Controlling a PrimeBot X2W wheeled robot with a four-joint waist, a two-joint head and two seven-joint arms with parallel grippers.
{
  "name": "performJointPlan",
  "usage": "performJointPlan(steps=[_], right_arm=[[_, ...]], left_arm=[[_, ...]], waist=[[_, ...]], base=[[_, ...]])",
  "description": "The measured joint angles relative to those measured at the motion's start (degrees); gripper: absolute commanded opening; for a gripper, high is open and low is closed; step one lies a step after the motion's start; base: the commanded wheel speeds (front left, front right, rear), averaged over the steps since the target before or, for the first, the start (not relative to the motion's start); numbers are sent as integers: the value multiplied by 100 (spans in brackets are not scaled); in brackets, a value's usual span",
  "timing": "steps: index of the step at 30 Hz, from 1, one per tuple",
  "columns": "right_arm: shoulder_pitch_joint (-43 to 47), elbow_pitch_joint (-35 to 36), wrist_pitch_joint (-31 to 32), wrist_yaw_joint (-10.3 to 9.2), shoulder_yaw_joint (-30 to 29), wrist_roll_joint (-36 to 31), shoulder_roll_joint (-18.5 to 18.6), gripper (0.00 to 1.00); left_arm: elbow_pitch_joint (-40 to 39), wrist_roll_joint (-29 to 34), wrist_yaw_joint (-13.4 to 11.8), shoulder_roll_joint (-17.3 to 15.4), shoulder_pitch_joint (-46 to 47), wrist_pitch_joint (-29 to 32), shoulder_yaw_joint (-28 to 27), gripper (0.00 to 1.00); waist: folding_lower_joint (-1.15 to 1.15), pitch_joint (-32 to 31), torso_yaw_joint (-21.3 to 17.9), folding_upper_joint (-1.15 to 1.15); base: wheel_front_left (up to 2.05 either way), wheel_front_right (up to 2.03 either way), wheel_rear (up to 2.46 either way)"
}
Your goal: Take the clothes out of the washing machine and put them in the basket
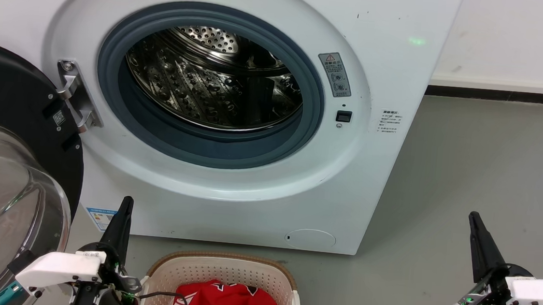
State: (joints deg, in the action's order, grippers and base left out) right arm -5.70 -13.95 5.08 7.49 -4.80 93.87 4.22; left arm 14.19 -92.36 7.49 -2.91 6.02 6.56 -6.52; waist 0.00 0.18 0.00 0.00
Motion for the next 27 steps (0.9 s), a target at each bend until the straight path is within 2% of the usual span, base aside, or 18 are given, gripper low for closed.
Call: performJointPlan(steps=[27], right_arm=[[-2, -3, 37, 0, -47, -31, -37, 0]], left_arm=[[-1, 0, 0, 0, 1, 0, 0, 0]], waist=[[0, 0, 0, 0]], base=[[0, 0, 0]])
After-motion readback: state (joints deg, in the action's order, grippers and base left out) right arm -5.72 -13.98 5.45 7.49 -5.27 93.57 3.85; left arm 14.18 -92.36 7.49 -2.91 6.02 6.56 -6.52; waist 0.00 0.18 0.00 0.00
